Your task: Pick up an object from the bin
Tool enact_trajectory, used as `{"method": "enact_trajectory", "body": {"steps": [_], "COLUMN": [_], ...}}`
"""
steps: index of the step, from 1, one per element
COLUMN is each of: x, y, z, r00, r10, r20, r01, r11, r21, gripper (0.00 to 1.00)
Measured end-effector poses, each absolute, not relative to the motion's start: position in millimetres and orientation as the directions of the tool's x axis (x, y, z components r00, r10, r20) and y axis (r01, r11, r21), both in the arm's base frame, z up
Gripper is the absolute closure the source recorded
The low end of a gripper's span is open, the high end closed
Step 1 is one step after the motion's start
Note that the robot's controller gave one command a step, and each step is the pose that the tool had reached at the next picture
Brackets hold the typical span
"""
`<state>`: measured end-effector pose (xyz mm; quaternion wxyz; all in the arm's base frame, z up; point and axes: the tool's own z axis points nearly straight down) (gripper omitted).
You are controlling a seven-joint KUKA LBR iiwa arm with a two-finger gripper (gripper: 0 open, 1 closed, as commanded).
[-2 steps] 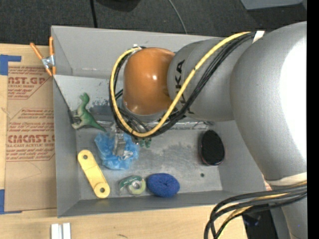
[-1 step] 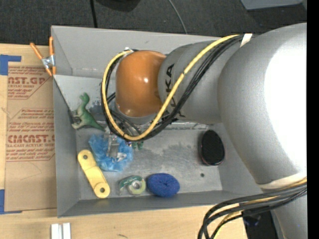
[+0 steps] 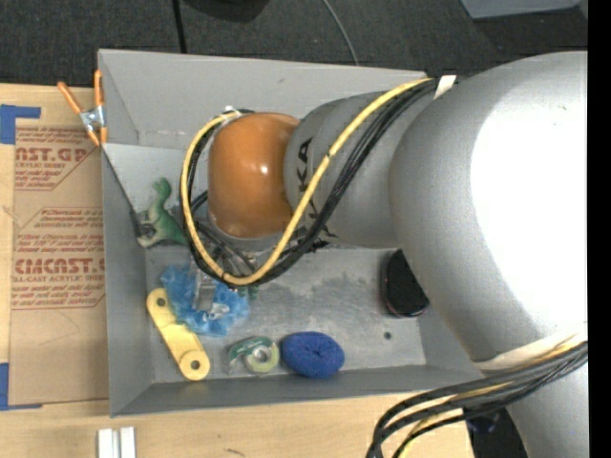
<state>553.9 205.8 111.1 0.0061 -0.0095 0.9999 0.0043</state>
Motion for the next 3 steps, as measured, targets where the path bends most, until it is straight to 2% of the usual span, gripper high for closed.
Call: {"method": "enact_trajectory", "body": {"steps": [1,2,3], "x": [565.1,563.3,552.7], "y": [165,132,166], "z": [130,134,97], "r00": [-0.999,-0.999,-0.999], "r10": [0.046,0.049,-0.033], "r20": [-0.007,-0.014,-0.015], "r01": [0.046,0.049,-0.033], "r11": [0.999,0.999,0.999], "r21": [0.011,0.006,0.01], "gripper": [1.0,1.0,1.0]}}
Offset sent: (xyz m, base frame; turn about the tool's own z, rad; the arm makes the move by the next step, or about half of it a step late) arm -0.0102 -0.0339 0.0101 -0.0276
